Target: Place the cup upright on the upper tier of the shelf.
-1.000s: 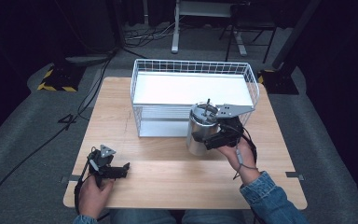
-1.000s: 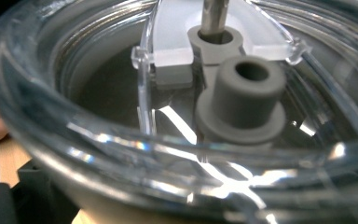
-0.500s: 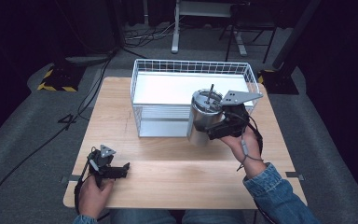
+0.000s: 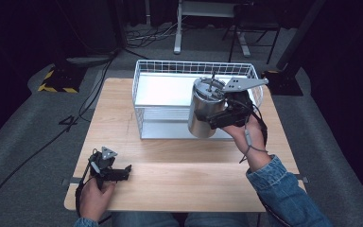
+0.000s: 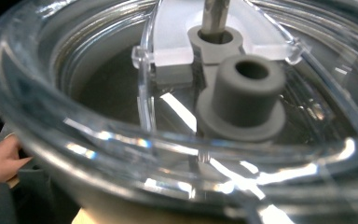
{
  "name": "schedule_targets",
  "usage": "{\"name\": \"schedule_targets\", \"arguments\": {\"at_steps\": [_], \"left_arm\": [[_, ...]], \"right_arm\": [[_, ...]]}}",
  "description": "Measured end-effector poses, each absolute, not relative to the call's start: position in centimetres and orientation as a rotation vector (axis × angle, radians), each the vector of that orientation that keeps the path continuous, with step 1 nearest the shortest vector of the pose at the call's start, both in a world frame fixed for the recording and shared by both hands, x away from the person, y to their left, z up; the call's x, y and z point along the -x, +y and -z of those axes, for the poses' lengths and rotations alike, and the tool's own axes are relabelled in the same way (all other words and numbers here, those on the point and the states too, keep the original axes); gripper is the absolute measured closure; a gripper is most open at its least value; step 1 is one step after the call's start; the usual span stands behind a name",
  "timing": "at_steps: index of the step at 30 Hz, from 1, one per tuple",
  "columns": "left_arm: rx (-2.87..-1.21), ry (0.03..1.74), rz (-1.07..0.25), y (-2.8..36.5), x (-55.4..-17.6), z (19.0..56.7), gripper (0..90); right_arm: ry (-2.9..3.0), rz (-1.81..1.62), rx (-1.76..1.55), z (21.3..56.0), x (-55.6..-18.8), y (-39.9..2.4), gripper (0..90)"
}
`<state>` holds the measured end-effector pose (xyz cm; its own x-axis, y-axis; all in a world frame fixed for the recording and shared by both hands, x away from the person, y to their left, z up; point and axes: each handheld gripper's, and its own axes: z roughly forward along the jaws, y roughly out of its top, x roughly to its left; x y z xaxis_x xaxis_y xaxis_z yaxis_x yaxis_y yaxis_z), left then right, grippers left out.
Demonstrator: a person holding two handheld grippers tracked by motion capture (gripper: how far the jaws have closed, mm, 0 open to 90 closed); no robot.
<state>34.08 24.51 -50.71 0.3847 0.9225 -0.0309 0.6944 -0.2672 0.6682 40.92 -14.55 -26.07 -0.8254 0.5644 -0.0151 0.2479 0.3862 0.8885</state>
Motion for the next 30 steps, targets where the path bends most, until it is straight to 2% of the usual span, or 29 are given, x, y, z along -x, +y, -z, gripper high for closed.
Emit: {"name": "schedule_targets", "arguments": {"at_steps": [30], "left_arm": [[-2.049, 1.382, -0.494, 24.5, -34.1, 50.7, 0.3]], "right_arm": [[2.248, -1.403, -0.857, 22.3, -46.2, -15.6, 3.6]]}}
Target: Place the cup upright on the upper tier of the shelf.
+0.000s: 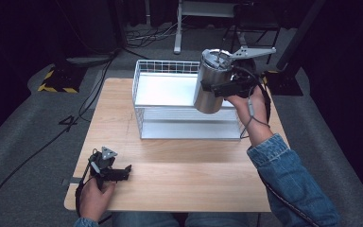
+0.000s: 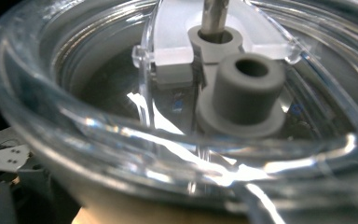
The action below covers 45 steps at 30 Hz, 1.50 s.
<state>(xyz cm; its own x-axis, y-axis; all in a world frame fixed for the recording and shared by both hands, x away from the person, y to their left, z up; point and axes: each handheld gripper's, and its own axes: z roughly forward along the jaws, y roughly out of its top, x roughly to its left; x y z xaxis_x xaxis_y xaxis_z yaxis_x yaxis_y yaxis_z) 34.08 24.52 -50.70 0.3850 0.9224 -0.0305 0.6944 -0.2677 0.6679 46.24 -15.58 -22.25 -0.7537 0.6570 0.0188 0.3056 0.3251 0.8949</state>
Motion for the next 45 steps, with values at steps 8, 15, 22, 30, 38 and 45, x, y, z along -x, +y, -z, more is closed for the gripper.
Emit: {"name": "schedule_targets", "arguments": {"at_steps": [8, 15, 22, 30, 38, 45], "left_arm": [[-2.050, 1.382, -0.493, 24.5, -34.1, 50.7, 0.3], [-2.050, 1.382, -0.492, 24.5, -34.1, 50.7, 0.3], [-2.050, 1.382, -0.492, 24.5, -34.1, 50.7, 0.3], [-2.051, 1.382, -0.494, 24.5, -34.1, 50.7, 0.3], [-2.051, 1.381, -0.494, 24.5, -34.1, 50.7, 0.3], [-2.052, 1.381, -0.494, 24.5, -34.1, 50.7, 0.3]], "right_arm": [[2.228, -1.369, -0.905, 21.7, -48.6, -15.4, 3.6], [2.215, -1.344, -0.916, 22.0, -50.8, -14.9, 3.5], [2.201, -1.350, -0.936, 22.6, -52.4, -14.4, 3.5], [2.191, -1.360, -0.973, 23.6, -53.6, -14.3, 3.5], [2.182, -1.358, -0.962, 24.1, -54.0, -13.9, 3.5], [2.174, -1.351, -0.938, 24.3, -53.8, -13.7, 3.4]]}}
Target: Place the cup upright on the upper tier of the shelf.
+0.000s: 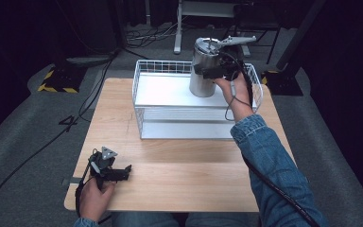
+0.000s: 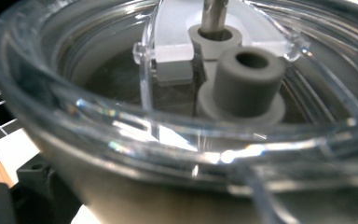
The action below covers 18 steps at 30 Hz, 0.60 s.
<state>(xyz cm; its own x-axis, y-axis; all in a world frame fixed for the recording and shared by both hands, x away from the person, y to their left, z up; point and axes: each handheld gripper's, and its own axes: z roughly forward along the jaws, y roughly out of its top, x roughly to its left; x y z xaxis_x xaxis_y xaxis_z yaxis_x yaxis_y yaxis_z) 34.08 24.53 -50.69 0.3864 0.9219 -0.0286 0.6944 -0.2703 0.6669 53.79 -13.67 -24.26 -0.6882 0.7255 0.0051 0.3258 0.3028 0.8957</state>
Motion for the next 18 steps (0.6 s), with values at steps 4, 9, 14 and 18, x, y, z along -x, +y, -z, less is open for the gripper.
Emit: {"name": "schedule_targets", "arguments": {"at_steps": [4, 9, 14, 18], "left_arm": [[-2.052, 1.381, -0.494, 24.53, -34.08, 50.69, 0.3], [-2.051, 1.381, -0.494, 24.53, -34.09, 50.69, 0.3], [-2.051, 1.381, -0.494, 24.53, -34.08, 50.69, 0.3], [-2.050, 1.382, -0.492, 24.52, -34.08, 50.70, 0.3]], "right_arm": [[2.173, -1.354, -0.934, 24.30, -53.81, -13.68, 3.3], [2.163, -1.360, -0.928, 24.39, -53.83, -13.70, 2.9], [2.143, -1.355, -0.917, 24.49, -53.88, -13.65, 0.0], [2.141, -1.376, -0.923, 24.65, -53.93, -13.70, 0.0]]}}
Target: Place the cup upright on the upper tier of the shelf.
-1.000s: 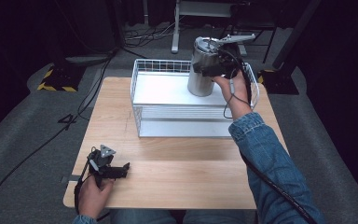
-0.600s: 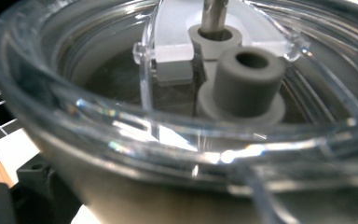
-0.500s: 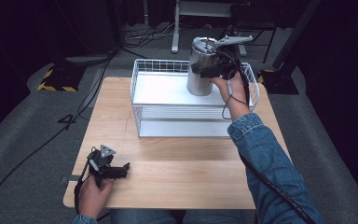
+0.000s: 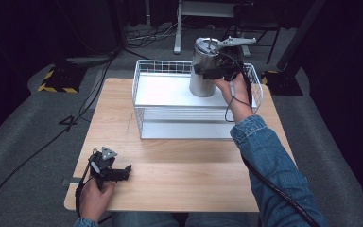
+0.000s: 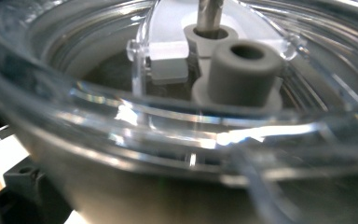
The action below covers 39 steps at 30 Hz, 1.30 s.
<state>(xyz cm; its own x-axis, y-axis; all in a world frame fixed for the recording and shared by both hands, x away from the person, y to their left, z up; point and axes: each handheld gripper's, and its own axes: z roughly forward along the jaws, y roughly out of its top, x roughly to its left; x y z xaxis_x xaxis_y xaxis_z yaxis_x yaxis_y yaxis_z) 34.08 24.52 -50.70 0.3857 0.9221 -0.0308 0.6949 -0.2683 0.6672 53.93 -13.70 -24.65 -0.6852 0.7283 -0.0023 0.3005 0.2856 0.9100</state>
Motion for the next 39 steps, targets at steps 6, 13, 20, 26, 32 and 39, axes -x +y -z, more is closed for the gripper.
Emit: {"name": "schedule_targets", "arguments": {"at_steps": [6, 13, 20, 26, 32, 39], "left_arm": [[-2.050, 1.382, -0.493, 24.5, -34.1, 50.7, 0.3], [-2.050, 1.382, -0.493, 24.5, -34.1, 50.7, 0.3], [-2.050, 1.382, -0.493, 24.5, -34.1, 50.7, 0.3], [-2.050, 1.382, -0.492, 24.5, -34.1, 50.7, 0.3], [-2.050, 1.382, -0.492, 24.5, -34.1, 50.7, 0.3], [-2.050, 1.382, -0.492, 24.5, -34.1, 50.7, 0.3]], "right_arm": [[2.149, -1.379, -0.928, 24.6, -54.0, -13.8, 0.0], [2.154, -1.392, -0.927, 24.4, -53.4, -14.5, 0.0], [2.147, -1.411, -0.914, 24.2, -52.3, -15.6, 0.0], [2.145, -1.424, -0.898, 23.7, -51.3, -16.3, 0.0], [2.153, -1.419, -0.859, 22.9, -49.3, -17.2, 0.0], [2.172, -1.419, -0.833, 22.7, -47.2, -18.3, 0.0]]}}
